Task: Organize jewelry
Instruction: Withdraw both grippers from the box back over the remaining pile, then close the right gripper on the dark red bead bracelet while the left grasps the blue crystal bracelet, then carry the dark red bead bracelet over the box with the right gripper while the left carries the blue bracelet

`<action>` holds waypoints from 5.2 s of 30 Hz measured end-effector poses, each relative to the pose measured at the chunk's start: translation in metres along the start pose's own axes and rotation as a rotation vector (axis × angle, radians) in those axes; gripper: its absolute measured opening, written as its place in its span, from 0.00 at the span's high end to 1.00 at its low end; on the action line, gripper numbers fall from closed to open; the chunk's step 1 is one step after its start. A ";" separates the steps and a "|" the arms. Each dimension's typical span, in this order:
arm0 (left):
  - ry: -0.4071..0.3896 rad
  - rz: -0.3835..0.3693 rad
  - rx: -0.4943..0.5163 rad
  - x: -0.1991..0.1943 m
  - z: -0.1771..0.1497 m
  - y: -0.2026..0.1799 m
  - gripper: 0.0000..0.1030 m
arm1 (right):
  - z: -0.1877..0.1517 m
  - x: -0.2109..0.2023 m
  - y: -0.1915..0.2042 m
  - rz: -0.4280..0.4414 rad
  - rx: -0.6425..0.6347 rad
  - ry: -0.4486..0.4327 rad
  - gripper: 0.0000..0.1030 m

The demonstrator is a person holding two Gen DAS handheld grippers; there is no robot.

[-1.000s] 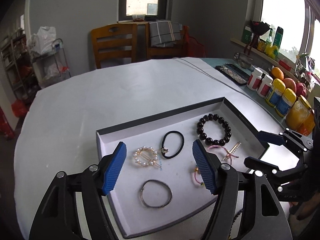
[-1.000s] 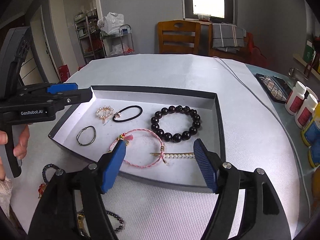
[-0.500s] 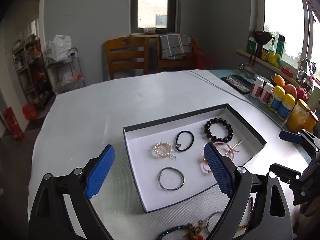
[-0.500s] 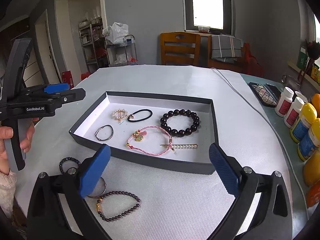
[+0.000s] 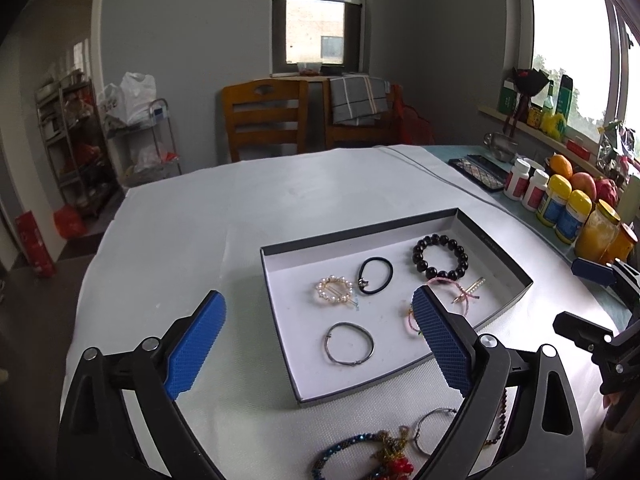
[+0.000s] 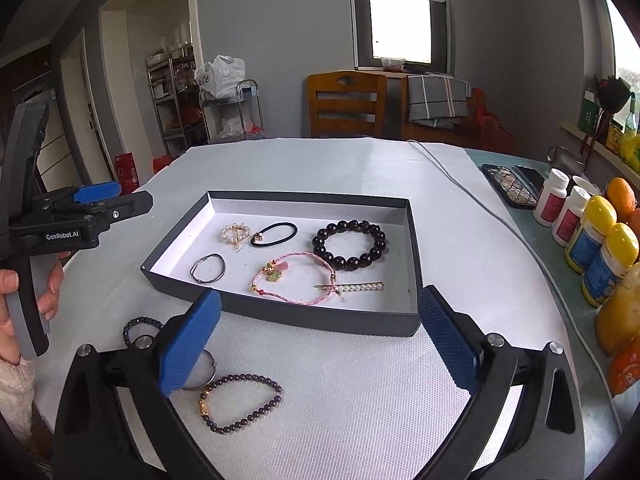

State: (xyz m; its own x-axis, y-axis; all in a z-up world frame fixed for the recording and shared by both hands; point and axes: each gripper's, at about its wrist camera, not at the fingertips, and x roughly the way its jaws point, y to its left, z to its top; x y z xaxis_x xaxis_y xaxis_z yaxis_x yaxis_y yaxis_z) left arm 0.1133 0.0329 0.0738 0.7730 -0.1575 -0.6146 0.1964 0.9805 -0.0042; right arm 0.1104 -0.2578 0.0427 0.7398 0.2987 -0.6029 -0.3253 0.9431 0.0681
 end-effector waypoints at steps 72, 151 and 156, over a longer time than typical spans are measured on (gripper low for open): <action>0.232 -0.044 0.114 0.006 -0.119 0.008 0.62 | -0.075 0.040 0.038 0.055 -0.162 0.243 0.70; -0.113 -0.033 0.217 -0.093 -0.027 -0.005 0.93 | 0.010 -0.030 0.017 -0.005 -0.206 -0.084 0.95; -0.107 -0.035 0.224 -0.085 -0.022 -0.005 0.93 | 0.016 -0.029 0.013 -0.015 -0.206 -0.086 0.95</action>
State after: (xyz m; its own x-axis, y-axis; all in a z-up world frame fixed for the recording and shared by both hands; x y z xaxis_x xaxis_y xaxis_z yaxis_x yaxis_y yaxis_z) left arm 0.0334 0.0437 0.1088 0.8206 -0.2145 -0.5298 0.3439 0.9257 0.1579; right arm 0.0946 -0.2516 0.0736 0.7902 0.3047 -0.5318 -0.4211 0.9003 -0.1098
